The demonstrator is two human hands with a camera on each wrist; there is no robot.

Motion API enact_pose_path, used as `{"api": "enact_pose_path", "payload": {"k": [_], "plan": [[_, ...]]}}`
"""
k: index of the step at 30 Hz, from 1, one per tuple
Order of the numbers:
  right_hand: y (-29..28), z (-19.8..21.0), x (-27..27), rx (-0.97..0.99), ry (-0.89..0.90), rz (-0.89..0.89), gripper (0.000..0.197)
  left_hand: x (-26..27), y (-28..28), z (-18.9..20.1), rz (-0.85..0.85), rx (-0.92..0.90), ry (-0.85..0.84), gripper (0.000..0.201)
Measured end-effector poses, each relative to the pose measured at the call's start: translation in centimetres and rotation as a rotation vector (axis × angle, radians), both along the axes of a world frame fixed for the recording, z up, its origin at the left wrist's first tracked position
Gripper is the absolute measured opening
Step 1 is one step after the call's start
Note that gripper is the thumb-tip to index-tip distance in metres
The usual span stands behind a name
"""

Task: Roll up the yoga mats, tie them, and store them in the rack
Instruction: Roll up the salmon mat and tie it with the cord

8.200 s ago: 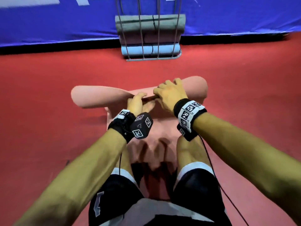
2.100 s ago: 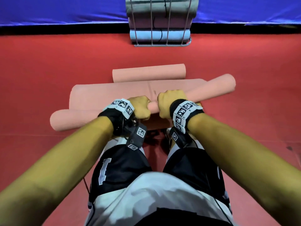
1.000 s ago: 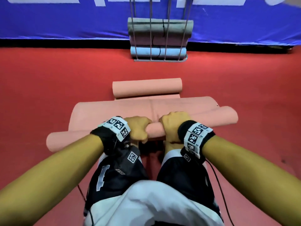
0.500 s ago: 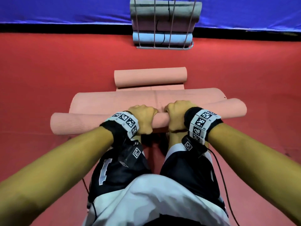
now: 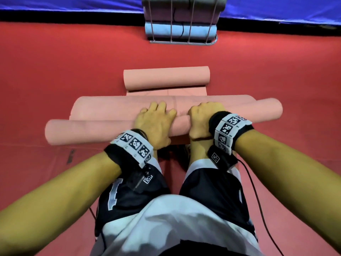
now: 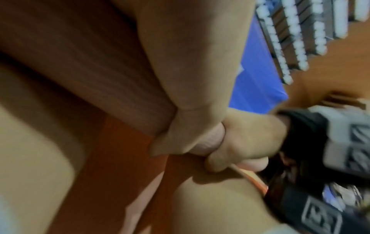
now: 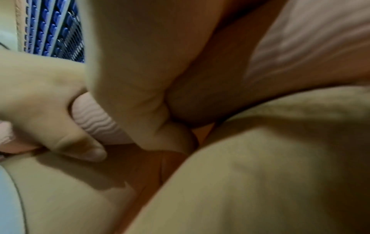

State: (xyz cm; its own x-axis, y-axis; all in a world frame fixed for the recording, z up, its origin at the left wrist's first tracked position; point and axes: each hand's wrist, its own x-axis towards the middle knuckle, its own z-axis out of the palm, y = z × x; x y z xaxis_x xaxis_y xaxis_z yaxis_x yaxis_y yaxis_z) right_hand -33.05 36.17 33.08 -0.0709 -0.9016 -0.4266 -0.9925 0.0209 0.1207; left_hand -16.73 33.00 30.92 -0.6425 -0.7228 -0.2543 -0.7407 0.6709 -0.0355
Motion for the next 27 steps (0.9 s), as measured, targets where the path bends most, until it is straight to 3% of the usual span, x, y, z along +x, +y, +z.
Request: {"api": "enact_pose_path", "payload": {"k": [2,4,7,10,13,16,17,20,23,27], "plan": [[-0.7,0.2,0.1,0.054,-0.027,-0.058,0.052,-0.2,0.8,-0.2,0.017,-0.064,-0.034,0.073],[-1.7,0.5,0.2,0.132,-0.04,-0.088,0.053,-0.5,0.5,-0.1,0.017,-0.061,-0.037,0.065],[-2.2,0.5,0.1,0.187,-0.077,-0.111,0.053,-0.7,-1.7,0.4,-0.01,0.03,-0.017,0.054],[-2.3,0.6,-0.5,0.105,-0.144,-0.134,0.057,-1.2,-3.5,0.8,0.002,0.147,-0.039,0.054],[-2.0,0.7,-0.9,-0.012,-0.2,-0.049,0.067,-2.1,-6.0,0.8,0.046,0.463,-0.065,0.035],[-1.8,-0.1,0.0,-0.049,-0.077,0.065,0.063,-2.6,-7.1,1.0,0.076,0.74,0.023,0.028],[-1.9,-0.5,0.3,-0.062,-0.032,0.084,0.059,-2.7,-6.9,1.1,0.082,0.713,0.03,0.031],[-2.6,-0.9,0.6,-0.058,0.013,0.092,0.05,-2.5,-5.4,1.2,0.076,0.315,-0.054,0.052],[-3.6,-0.2,0.2,0.03,-0.011,0.045,0.049,-1.7,-3.9,0.7,0.008,0.057,0.003,0.077],[-5.4,0.8,0.4,0.175,-0.049,-0.027,0.049,-1.6,-1.7,-0.4,0.024,-0.151,-0.055,0.072]]}}
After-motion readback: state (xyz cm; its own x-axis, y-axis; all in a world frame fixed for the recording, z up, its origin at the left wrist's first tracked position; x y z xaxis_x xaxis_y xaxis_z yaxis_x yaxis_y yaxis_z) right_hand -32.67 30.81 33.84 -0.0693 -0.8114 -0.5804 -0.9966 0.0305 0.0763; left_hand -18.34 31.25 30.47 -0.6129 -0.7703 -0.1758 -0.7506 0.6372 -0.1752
